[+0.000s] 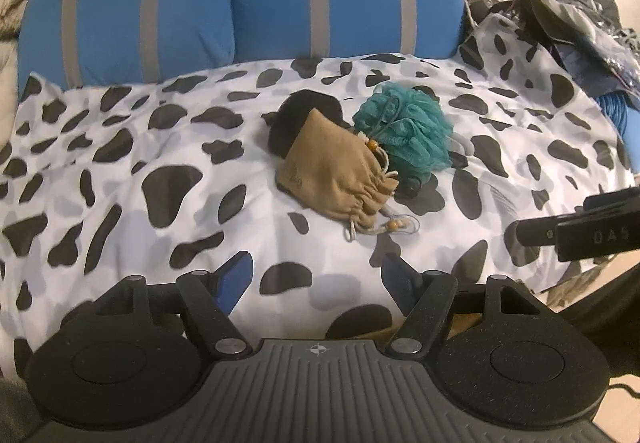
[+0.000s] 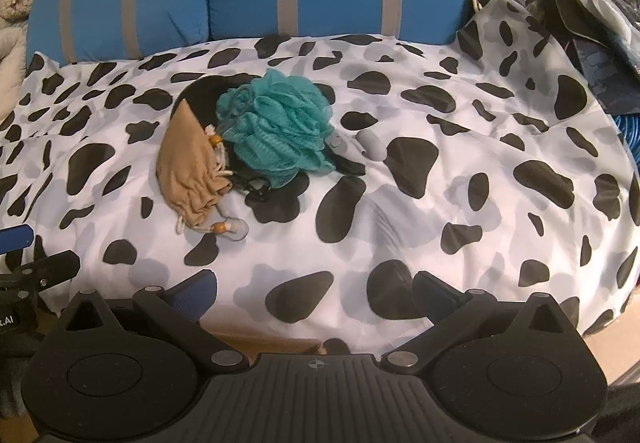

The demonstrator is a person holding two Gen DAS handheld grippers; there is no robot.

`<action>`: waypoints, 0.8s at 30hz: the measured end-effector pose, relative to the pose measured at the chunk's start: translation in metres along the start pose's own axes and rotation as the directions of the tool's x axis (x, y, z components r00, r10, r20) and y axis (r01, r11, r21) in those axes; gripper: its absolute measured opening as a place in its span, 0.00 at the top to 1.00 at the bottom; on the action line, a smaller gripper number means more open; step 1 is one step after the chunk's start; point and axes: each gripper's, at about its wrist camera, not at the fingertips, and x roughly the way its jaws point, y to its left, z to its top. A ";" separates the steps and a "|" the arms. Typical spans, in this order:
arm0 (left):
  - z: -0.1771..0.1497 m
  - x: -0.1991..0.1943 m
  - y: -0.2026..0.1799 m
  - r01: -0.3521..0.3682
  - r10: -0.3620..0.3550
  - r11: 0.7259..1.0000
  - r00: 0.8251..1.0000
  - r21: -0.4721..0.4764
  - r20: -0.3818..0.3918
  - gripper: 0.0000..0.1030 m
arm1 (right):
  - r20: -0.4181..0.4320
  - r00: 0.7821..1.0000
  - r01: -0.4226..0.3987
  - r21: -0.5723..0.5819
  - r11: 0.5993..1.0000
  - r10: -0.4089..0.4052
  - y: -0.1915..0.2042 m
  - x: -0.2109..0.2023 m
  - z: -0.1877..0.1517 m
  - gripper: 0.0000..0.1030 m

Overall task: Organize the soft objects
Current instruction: 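Move left gripper to the tan pouch while right gripper approaches the grey cable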

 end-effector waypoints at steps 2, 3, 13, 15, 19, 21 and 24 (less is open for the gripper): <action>0.001 0.003 -0.003 0.001 -0.001 1.000 1.000 0.017 0.009 0.26 | 0.001 1.000 0.007 0.001 1.000 -0.007 -0.002 0.003 0.003 0.00; 0.002 0.004 -0.004 -0.002 0.002 1.000 1.000 0.029 0.016 0.22 | 0.003 1.000 0.009 0.002 1.000 -0.009 -0.004 0.004 0.004 0.00; 0.004 0.027 -0.019 -0.015 0.012 0.990 1.000 0.144 0.027 0.22 | 0.003 1.000 0.024 0.017 1.000 -0.024 -0.019 0.017 0.019 0.00; 0.005 0.034 -0.021 -0.022 0.018 0.987 0.999 0.160 0.026 0.22 | -0.003 0.999 0.032 0.024 0.999 -0.032 -0.023 0.021 0.023 0.00; 0.009 0.047 -0.022 -0.031 0.028 0.983 0.999 0.180 0.021 0.22 | -0.021 0.999 0.032 0.047 0.998 -0.032 -0.030 0.031 0.028 0.00; 0.011 0.054 -0.022 -0.029 0.026 0.981 0.999 0.189 0.020 0.22 | -0.030 0.999 0.029 0.046 0.999 -0.027 -0.032 0.036 0.031 0.00; 0.014 0.067 -0.026 -0.037 0.035 0.975 0.999 0.217 0.015 0.22 | -0.037 0.999 0.030 0.047 0.998 -0.029 -0.034 0.041 0.034 0.00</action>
